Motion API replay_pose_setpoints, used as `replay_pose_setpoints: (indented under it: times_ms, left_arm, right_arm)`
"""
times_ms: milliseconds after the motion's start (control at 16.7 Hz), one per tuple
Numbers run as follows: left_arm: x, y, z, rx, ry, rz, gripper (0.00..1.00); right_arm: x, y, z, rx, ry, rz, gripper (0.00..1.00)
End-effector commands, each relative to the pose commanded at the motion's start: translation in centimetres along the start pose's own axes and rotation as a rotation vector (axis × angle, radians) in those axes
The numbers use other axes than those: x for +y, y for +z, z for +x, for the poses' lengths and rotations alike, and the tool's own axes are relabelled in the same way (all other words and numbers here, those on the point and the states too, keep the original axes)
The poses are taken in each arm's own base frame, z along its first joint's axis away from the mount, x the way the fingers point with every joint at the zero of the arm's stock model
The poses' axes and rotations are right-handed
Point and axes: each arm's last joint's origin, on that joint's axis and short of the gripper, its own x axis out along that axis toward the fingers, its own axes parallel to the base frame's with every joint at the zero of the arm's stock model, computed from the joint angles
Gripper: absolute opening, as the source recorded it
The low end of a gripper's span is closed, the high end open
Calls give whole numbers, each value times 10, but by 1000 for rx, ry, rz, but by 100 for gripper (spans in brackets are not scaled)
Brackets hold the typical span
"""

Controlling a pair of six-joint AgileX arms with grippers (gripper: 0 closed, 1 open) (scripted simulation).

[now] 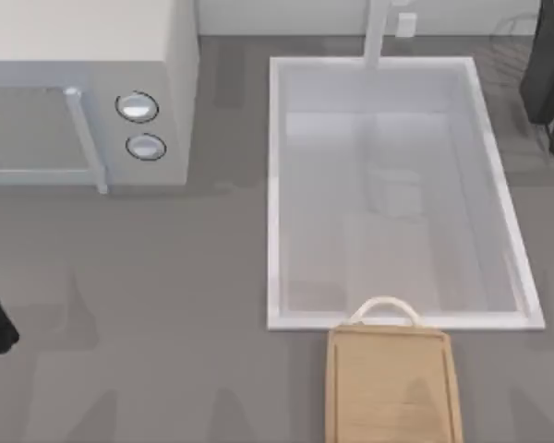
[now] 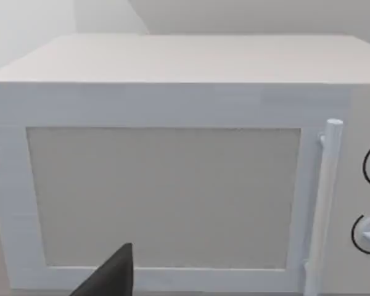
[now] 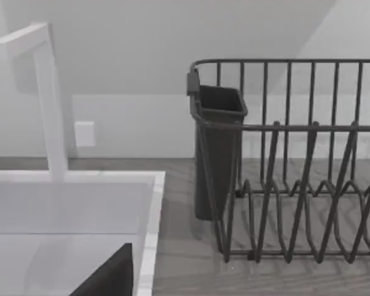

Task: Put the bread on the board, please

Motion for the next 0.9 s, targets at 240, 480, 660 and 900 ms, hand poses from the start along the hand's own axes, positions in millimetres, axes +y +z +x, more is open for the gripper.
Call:
replay_pose_setpoints:
  times_ms: [240,480,660,900]
  left_arm:
    - [0,0,0,0,0,0,100]
    - [0,0,0,0,0,0,100]
    - [0,0,0,0,0,0,100]
    - [0,0,0,0,0,0,100]
  right_arm:
    - [-1,6,0,22,-6,-12,100]
    - [-3,38,6,160,-26,-74,100]
    - [-7,68,26,357,-30,-137,100]
    - [-18,89,84,726,-1,-212,100]
